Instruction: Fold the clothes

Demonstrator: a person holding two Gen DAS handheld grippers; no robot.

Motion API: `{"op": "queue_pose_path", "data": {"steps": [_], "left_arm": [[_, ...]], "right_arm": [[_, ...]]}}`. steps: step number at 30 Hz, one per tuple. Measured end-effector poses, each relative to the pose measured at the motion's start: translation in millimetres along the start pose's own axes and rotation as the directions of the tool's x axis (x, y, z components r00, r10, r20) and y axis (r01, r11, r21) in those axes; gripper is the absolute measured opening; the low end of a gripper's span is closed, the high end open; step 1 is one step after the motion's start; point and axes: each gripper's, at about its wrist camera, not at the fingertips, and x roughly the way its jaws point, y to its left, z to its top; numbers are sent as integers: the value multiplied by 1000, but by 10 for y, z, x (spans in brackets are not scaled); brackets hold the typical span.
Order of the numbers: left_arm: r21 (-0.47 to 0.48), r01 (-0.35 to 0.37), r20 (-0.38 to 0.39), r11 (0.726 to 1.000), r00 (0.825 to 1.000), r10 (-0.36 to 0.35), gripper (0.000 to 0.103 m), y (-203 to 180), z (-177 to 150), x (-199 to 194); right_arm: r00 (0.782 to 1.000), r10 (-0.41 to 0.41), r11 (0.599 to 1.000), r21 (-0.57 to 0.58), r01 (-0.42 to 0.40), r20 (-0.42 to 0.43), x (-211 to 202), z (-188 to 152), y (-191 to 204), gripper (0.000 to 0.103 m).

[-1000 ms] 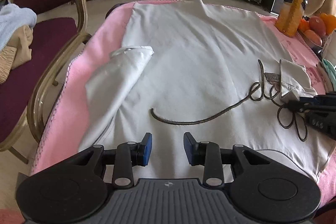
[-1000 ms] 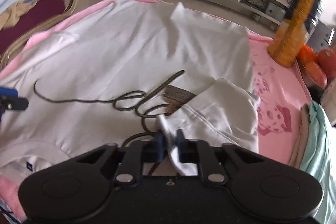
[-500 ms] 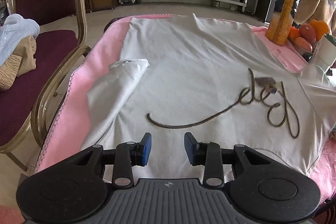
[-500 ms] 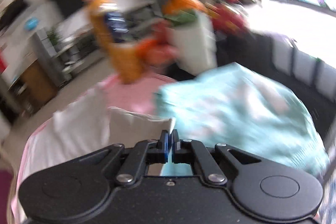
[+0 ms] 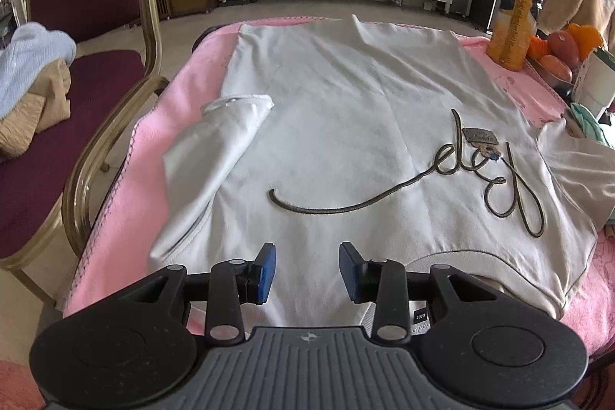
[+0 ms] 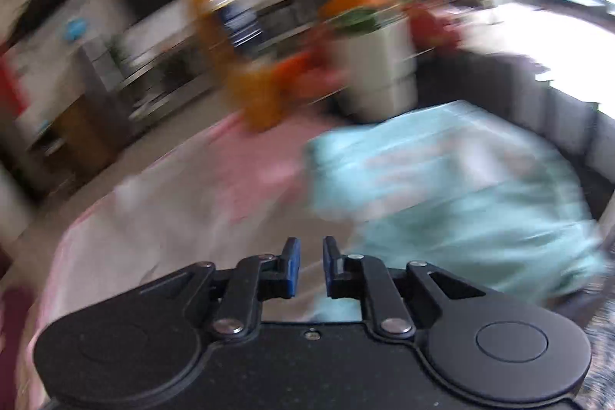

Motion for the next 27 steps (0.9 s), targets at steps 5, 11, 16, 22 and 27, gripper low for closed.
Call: {"op": "queue_pose_path", "data": {"steps": [5,11,16,22,27], "left_arm": [[-47,12,-36,999,999,-14,37,88,-7,86],[-99,18,-94,995,995,-27,37,186,-30,198],[-88,-24,-126,996,992,13,36,189,-67,178],[-94,-28,-156,995,988,13,26,260,-72,-1],[-237,20,-60,971,998,-36,24,808,192,-297]], "right_arm": [[939,232,973,47,-228,-255,465,-225,349,16],[898,242,965,189,-183,-368,758,-379,182,14],[933,176,930,363,-53,-315,612,-323,-340,12],[963,53,950,311,33,-263,349,-277,-417,18],[974,148,976,184,-116,-172,51,-21,15,23]]}}
